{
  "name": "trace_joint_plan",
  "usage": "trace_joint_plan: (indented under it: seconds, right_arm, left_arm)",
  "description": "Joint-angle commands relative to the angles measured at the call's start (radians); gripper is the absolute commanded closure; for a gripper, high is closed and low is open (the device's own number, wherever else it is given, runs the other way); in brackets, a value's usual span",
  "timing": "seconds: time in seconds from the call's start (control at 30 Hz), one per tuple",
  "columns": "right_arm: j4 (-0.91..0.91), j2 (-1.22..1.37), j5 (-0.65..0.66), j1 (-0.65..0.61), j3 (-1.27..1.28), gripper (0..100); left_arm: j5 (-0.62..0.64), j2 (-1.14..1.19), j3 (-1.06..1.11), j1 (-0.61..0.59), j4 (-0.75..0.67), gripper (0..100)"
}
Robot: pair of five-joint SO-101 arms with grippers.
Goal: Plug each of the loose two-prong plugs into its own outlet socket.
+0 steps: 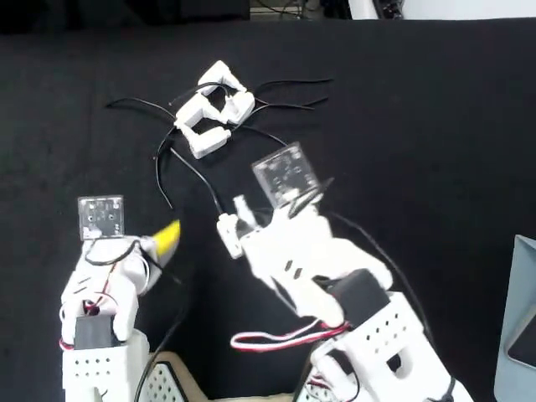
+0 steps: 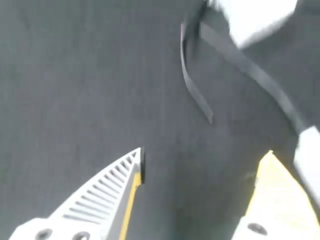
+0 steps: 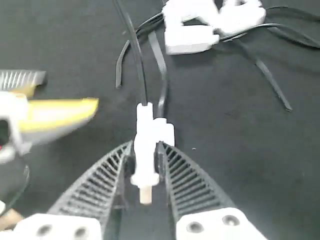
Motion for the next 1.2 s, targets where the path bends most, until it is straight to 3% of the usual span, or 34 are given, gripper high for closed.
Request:
trace_joint_plan:
  seconds: [0.0,0.2,0.37,0.77,1.17]
  right_arm:
    - [-0.044,-0.019,0.000,-0.054,0.010,98.7]
    - [-0.061,-0.019,0.000,-0.092,0.027,98.7]
    - [-0.063,-0.019,0.000,-0.092,0.050,98.7]
    - [-0.130,-0.015,0.000,-0.091,0.108,98.7]
    - [-0.127,-0.013,0.000,-0.084,0.111,98.7]
  left_arm:
    - [0.124,-0.003,0.013,0.008,-0.253,65]
    - [0.219,-0.003,0.013,0.088,-0.390,65]
    - [0.221,-0.003,-0.001,0.232,-0.391,65]
    - [0.221,-0.003,-0.087,0.378,-0.384,65]
    - [0.216,-0.003,-0.147,0.415,-0.384,65]
